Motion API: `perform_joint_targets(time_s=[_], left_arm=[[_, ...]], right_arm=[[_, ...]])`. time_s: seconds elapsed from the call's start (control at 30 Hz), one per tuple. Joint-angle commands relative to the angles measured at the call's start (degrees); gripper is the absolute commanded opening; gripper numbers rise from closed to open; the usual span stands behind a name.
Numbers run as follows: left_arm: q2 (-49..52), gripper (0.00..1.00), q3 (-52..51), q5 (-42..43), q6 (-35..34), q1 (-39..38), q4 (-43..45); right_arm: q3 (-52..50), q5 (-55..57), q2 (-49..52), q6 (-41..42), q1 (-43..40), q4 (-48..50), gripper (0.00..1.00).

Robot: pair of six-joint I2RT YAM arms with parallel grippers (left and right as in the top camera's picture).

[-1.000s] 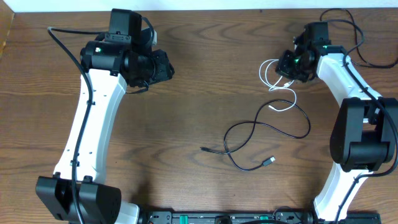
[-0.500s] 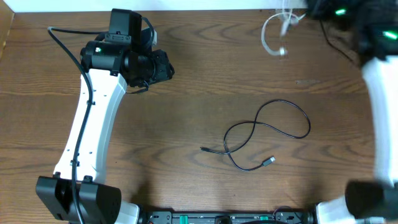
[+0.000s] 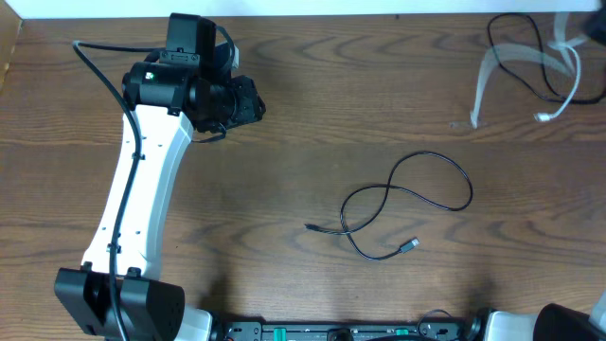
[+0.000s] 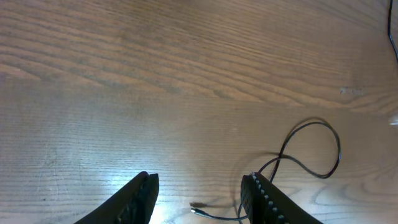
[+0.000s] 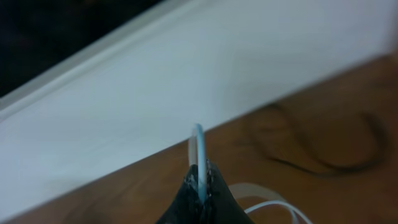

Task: Untangle cables
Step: 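Return the right gripper from the upper right toward the table center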

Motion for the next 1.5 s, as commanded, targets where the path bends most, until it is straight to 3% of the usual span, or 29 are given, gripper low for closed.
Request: perform_joint_targets(time_s=[0.0,0.3,0.63,0.67,0.7,0.73,0.77,1.1,1.27,1.37,1.47], left_arm=[[0.4,0.48,-0.4,0.5,1.0,0.0,-0.1],[0.4,0.49,-0.5,0.5,1.0,0.0,-0.1],[0.5,0.49,-1.1,0.5,1.0,0.0,-0.1],[0.5,0.49,-1.1,0.5,1.0,0.0,0.0],[0.5,0.49,-1.1,0.5,1.0,0.0,0.1],[0.5,0.49,-1.1,0.5,1.0,0.0,0.1],[0.5,0.49,-1.1,0.5,1.0,0.0,0.2],[0.5,0.49,-1.1,0.5,1.0,0.0,0.1],[0.5,0.49,-1.1,0.5,1.0,0.0,0.1],[0.5,0.49,-1.1,0.5,1.0,0.0,0.2],[0.5,0.49,-1.1,0.5,1.0,0.0,0.5]], right_arm=[[-0.3,7.3,0.5,0.8,-5.0,-1.2,0.01],[-0.6,9.3,6.8,4.2,-16.3,-1.7,0.01],[-0.6,15.6,18.6,6.8,-24.1,-11.0,0.01],[-0.6,15.7,19.7,6.8,-24.7,-11.5,0.1],[-0.6,15.2,20.8,6.8,-25.3,-11.9,0.52],[-0.6,14.0,21.8,6.7,-25.9,-12.2,0.79],[-0.6,12.0,22.7,6.5,-26.4,-12.7,0.99],[-0.6,-10.5,23.1,0.2,-22.8,-14.0,0.99],[-0.6,-19.2,23.1,-8.9,-15.5,-19.6,0.99],[-0.9,-20.0,23.1,-17.4,-8.5,-24.2,0.99],[-2.8,-19.9,23.1,-20.5,-2.0,-26.2,0.99]])
